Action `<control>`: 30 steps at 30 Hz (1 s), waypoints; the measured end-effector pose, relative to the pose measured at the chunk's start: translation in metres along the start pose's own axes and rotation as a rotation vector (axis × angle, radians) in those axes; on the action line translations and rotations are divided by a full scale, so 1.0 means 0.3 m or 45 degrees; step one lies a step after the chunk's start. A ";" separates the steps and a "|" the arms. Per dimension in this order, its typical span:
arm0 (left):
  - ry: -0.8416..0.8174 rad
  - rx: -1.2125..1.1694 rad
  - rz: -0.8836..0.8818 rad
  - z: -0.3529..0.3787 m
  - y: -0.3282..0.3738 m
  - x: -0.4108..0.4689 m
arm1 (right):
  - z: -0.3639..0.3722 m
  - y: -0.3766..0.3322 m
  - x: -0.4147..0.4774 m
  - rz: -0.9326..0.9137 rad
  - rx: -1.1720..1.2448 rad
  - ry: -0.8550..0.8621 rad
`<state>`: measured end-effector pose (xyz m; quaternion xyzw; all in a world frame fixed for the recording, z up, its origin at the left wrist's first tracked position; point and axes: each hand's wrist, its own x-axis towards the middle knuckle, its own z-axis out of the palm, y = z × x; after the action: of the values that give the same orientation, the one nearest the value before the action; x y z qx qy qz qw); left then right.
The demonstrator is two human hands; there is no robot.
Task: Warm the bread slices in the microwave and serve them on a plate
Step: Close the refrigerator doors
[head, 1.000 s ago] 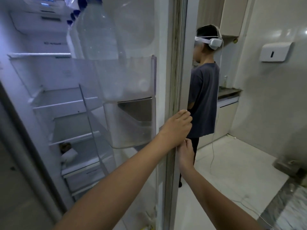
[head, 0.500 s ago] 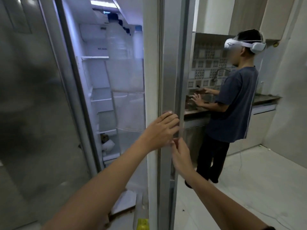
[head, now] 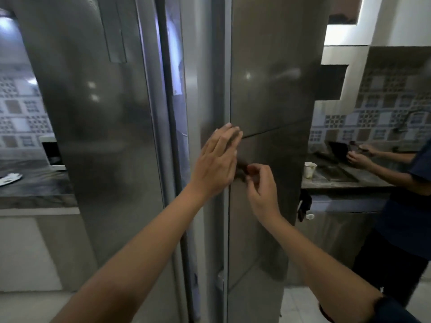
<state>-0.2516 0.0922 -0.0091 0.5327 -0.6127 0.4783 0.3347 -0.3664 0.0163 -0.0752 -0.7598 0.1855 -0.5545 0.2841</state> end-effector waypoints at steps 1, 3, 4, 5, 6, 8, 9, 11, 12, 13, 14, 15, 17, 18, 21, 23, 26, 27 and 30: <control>0.028 0.084 -0.030 0.018 -0.027 0.012 | 0.011 0.019 0.052 -0.016 0.004 -0.002; 0.045 0.280 -0.068 0.056 -0.081 0.032 | 0.024 0.050 0.160 -0.077 0.011 -0.014; 0.035 0.367 -0.079 0.073 -0.109 0.041 | 0.030 0.066 0.216 -0.128 0.004 -0.006; 0.020 0.436 -0.095 0.091 -0.135 0.050 | 0.035 0.082 0.269 -0.180 -0.018 0.004; 0.010 0.484 -0.123 0.106 -0.159 0.059 | 0.041 0.097 0.320 -0.225 -0.054 -0.001; -0.003 0.521 -0.212 0.134 -0.200 0.076 | 0.049 0.121 0.409 -0.288 -0.138 -0.041; -0.015 0.526 -0.253 0.150 -0.220 0.084 | 0.054 0.131 0.449 -0.317 -0.178 -0.058; -0.062 0.531 -0.313 0.185 -0.263 0.092 | 0.072 0.143 0.515 -0.387 -0.274 -0.053; -0.086 0.538 -0.335 0.203 -0.289 0.093 | 0.086 0.146 0.542 -0.426 -0.328 -0.037; -0.106 0.537 -0.356 0.224 -0.315 0.094 | 0.101 0.149 0.571 -0.453 -0.382 -0.025; -0.121 0.525 -0.374 0.244 -0.344 0.097 | 0.117 0.153 0.598 -0.472 -0.444 -0.027; -0.134 0.507 -0.385 0.266 -0.374 0.102 | 0.133 0.157 0.622 -0.483 -0.515 -0.048; -0.160 0.486 -0.383 0.308 -0.436 0.113 | 0.161 0.170 0.669 -0.517 -0.665 -0.110; -0.175 0.486 -0.380 0.327 -0.469 0.119 | 0.173 0.178 0.695 -0.550 -0.735 -0.134; -0.234 0.459 -0.385 0.374 -0.562 0.136 | 0.198 0.193 0.768 -0.575 -0.918 -0.199; -0.292 0.438 -0.386 0.404 -0.616 0.150 | 0.214 0.203 0.813 -0.518 -1.001 -0.215; -0.374 0.436 -0.401 0.459 -0.674 0.177 | 0.241 0.228 0.863 -0.413 -1.079 -0.186; -0.392 0.427 -0.414 0.480 -0.687 0.185 | 0.248 0.238 0.875 -0.368 -1.084 -0.182; -0.408 0.404 -0.439 0.534 -0.703 0.203 | 0.267 0.269 0.889 -0.342 -1.125 -0.139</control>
<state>-0.0431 -0.0737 0.0442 0.7436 -0.4756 0.4139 0.2225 -0.2035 -0.1870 0.0519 -0.8534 0.2887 -0.4135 -0.1319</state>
